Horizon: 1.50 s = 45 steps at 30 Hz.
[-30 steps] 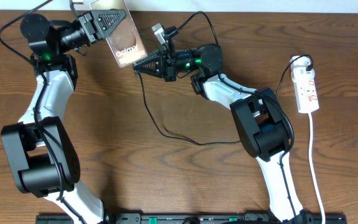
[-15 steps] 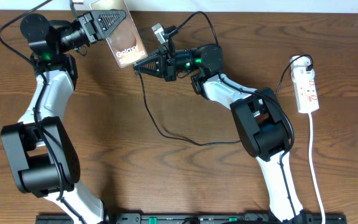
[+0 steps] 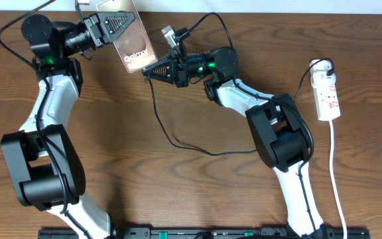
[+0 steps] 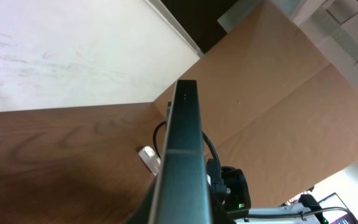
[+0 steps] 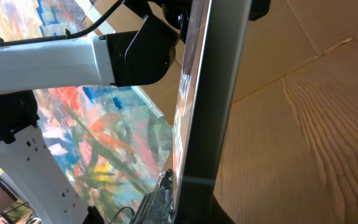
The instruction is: Plug charger to phone and switch on socket
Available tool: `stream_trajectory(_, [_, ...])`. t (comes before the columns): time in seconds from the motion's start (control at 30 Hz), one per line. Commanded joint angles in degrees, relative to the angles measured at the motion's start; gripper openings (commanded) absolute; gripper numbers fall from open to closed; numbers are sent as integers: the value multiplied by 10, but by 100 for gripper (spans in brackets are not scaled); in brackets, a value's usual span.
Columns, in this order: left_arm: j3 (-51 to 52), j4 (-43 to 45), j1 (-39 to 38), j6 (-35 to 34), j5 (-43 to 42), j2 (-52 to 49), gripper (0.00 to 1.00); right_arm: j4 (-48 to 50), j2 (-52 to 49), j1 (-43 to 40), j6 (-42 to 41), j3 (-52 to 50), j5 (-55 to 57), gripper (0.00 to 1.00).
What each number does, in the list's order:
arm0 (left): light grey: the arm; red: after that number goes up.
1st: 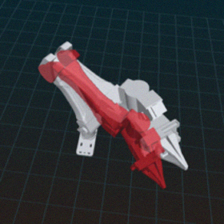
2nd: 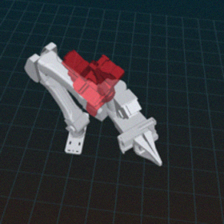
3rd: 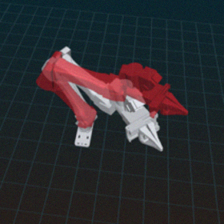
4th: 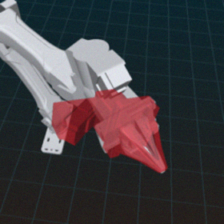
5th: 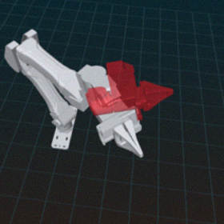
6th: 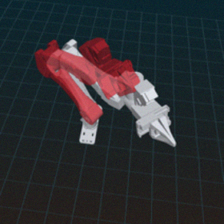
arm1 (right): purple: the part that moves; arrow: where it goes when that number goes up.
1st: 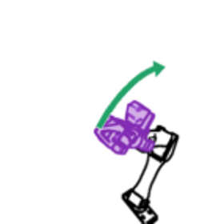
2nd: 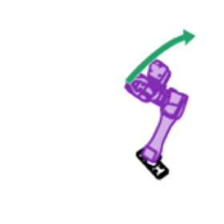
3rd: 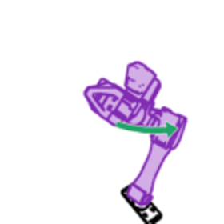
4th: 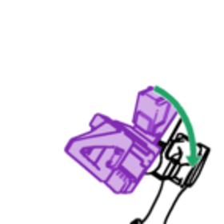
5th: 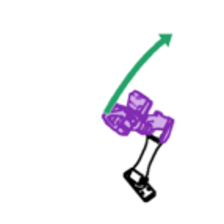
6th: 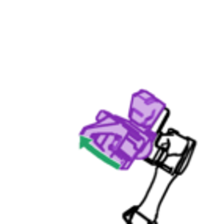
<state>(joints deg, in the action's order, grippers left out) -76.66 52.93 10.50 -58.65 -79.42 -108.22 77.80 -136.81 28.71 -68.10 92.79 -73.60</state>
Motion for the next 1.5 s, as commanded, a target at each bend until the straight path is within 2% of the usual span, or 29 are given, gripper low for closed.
stream_trajectory(0.0, [-4, -1, -9, 10, -89, 9, 7, 7, 8, -5, -2, 11, 80, 1])
stream_trajectory(0.57, [-4, -3, 31, 10, -37, 9, 8, 3, 8, -5, -2, 11, 29, 1])
stream_trajectory(0.87, [-4, -16, 38, 9, -30, 9, 7, -75, 8, 0, 37, 11, 28, 1])
stream_trajectory(1.2, [-4, -29, 39, 8, -19, 9, 7, -86, 8, 7, 50, 11, 20, 1])
stream_trajectory(1.3, [-4, -32, 40, 1, -10, 9, 8, -119, 8, 7, 68, 11, 7, 1])
stream_trajectory(1.47, [-4, -31, 41, -14, 0, 9, 8, -238, 8, 7, 140, 11, 4, 1])
